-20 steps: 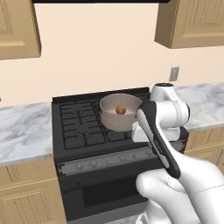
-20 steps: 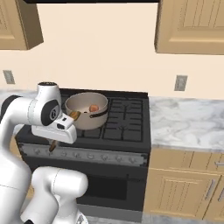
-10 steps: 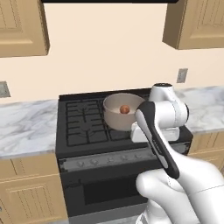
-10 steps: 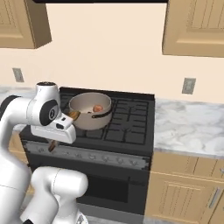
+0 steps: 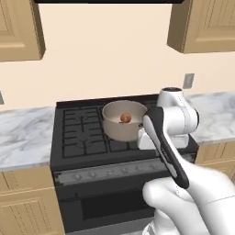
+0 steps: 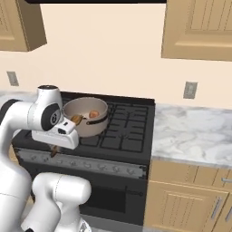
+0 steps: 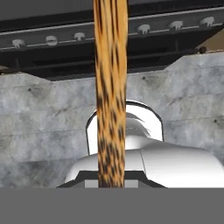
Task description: Put the sweet potato and onion in the pot. Retrieve the spatula and lightly stir the vegetables in the pot.
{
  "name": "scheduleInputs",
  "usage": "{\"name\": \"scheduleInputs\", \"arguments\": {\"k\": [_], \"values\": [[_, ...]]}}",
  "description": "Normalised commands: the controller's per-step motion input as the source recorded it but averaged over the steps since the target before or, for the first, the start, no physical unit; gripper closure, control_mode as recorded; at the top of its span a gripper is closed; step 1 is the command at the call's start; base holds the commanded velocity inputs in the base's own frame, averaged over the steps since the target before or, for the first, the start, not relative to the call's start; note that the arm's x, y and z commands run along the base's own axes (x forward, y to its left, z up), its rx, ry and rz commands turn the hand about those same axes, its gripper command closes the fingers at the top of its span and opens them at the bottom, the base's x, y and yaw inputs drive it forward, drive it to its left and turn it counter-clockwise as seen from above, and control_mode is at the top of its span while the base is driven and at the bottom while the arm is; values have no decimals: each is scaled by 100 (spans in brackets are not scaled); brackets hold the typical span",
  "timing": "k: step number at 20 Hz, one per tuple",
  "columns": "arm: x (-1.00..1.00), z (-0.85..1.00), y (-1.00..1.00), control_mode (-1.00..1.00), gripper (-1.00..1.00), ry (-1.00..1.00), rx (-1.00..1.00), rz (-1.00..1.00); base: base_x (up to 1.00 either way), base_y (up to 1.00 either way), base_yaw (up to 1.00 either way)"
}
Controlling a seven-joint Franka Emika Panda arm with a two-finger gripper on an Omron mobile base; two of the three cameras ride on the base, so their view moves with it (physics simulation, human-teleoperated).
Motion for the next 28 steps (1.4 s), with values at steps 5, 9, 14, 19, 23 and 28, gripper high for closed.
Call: {"name": "scheduleInputs", "arguments": {"k": [5,9,14,19,23,28], "values": [[0,0,0,100,100,0,0,0,86,-4,0],[0,0,0,100,100,0,0,0,93,0,-3],[0,0,0,100,100,0,0,0,86,0,-13],[0,0,0,100,100,0,0,0,41,2,-13],[0,0,0,100,100,0,0,0,0,0,0],[0,0,0,100,100,0,0,0,0,0,0]]}}
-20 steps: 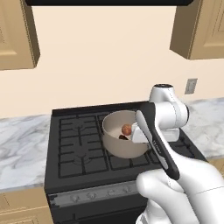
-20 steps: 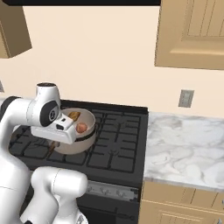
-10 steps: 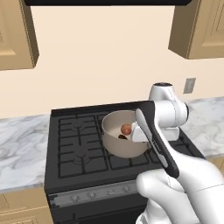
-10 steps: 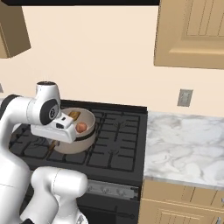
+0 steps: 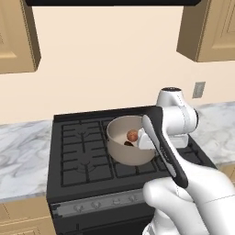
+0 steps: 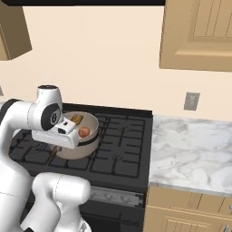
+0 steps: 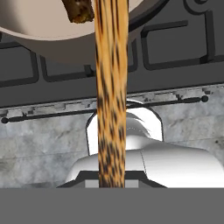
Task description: Put the sweet potato and onion in the pot. Retrieve the spatula and lightly stir the vegetables in the pot.
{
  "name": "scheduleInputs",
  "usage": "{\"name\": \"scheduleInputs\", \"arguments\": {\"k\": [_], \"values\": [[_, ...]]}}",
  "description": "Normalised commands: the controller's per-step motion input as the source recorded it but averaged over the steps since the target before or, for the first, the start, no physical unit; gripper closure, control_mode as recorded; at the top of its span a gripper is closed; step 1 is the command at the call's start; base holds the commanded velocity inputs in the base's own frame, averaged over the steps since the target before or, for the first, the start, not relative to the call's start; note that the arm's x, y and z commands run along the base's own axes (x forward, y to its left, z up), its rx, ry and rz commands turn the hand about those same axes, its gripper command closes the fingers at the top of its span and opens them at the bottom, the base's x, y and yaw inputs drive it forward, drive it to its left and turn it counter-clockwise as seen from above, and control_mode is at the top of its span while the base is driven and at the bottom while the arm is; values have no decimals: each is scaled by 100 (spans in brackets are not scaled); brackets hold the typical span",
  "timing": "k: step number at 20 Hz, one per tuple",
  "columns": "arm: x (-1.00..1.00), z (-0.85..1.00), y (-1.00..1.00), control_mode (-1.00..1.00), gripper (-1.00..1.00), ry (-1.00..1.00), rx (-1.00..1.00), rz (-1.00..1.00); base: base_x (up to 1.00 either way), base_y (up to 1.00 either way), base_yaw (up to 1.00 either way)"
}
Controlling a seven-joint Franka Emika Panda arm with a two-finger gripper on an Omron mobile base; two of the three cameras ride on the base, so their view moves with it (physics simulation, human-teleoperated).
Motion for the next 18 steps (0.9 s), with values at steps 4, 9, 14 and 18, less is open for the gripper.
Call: {"name": "scheduleInputs", "arguments": {"k": [4,9,14,18], "values": [[3,5,0,-100,100,4,0,0,0,0,0],[41,21,1,-100,100,10,-5,6,0,0,0],[75,41,0,-100,100,13,-18,17,0,0,0],[71,55,-10,-100,100,20,-19,23,0,0,0]]}}
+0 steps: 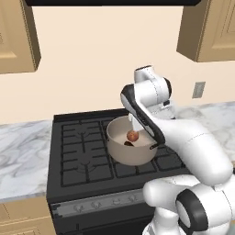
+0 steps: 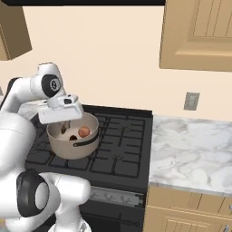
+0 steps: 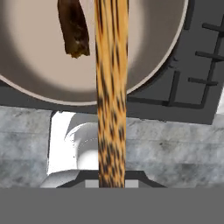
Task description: Put the sweet potato and onion in the pot. Retrieve the spatula and lightly stir the vegetables in the pot.
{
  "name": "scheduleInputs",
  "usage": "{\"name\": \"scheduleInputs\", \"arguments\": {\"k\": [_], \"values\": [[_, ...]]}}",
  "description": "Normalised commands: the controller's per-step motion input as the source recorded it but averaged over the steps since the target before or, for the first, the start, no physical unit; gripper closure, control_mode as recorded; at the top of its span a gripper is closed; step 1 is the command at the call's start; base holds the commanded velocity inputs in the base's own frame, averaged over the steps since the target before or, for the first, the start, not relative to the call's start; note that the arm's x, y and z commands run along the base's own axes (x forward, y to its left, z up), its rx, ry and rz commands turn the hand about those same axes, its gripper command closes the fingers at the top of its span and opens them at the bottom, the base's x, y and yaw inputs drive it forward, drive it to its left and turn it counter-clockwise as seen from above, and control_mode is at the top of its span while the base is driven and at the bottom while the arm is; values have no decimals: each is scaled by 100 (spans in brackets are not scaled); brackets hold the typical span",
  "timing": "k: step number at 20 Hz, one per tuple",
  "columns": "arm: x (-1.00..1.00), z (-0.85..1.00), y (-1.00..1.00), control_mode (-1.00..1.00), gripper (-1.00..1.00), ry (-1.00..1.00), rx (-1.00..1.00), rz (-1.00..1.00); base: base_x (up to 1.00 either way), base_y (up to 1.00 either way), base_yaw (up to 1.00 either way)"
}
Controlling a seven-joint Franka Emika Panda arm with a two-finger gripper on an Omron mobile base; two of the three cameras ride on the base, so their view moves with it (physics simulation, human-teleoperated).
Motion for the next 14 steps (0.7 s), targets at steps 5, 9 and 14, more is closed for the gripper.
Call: {"name": "scheduleInputs", "arguments": {"k": [5,9,14], "values": [[59,27,-19,-100,100,23,-2,33,0,0,0],[5,0,-10,-100,100,17,0,42,0,0,0],[-13,0,-12,-100,100,4,2,39,0,0,0]]}}
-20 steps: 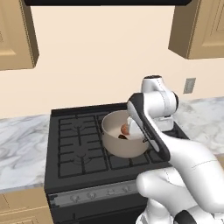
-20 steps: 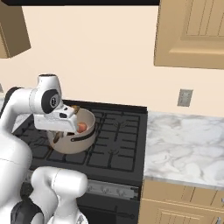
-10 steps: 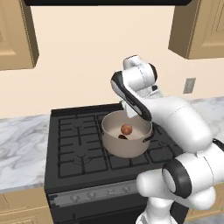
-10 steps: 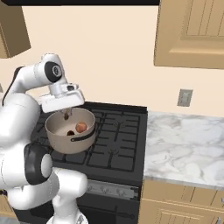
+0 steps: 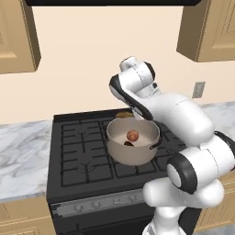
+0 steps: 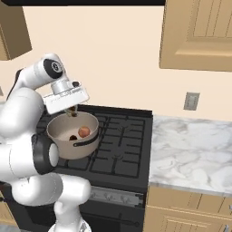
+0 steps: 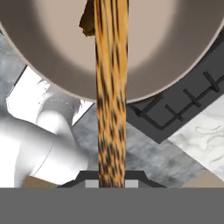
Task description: Put the sweet potato and onion in the pot. Retrieve the spatula and lightly stir the vegetables in the pot.
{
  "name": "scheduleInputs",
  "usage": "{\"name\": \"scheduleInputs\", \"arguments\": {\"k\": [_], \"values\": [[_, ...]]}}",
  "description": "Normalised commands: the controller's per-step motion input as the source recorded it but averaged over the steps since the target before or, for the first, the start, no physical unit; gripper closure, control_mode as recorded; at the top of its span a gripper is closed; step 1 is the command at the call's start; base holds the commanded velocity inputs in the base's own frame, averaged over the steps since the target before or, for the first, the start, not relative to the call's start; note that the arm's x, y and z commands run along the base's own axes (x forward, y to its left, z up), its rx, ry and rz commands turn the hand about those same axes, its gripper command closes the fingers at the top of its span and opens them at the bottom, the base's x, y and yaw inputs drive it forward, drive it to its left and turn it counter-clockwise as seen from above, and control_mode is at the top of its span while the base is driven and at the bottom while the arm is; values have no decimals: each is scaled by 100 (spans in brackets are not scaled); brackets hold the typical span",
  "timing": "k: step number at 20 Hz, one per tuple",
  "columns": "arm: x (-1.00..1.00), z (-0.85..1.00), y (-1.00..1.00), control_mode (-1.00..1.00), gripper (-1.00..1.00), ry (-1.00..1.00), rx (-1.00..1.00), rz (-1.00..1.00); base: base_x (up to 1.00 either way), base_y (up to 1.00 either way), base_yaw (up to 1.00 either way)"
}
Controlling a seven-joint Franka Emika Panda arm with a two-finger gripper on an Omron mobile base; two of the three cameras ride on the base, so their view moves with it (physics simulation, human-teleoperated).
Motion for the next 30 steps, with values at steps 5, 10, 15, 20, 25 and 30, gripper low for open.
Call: {"name": "scheduleInputs", "arguments": {"k": [5,10,15,20,25,30], "values": [[-29,0,-22,-100,100,0,3,34,0,0,0],[-10,0,-39,-100,100,0,5,28,0,0,0],[52,1,-53,-100,100,9,0,3,0,0,0],[68,0,-28,-100,100,23,0,0,0,0,0],[55,0,-5,-100,100,30,0,9,0,0,0],[40,0,0,-100,100,26,0,11,0,0,0]]}}
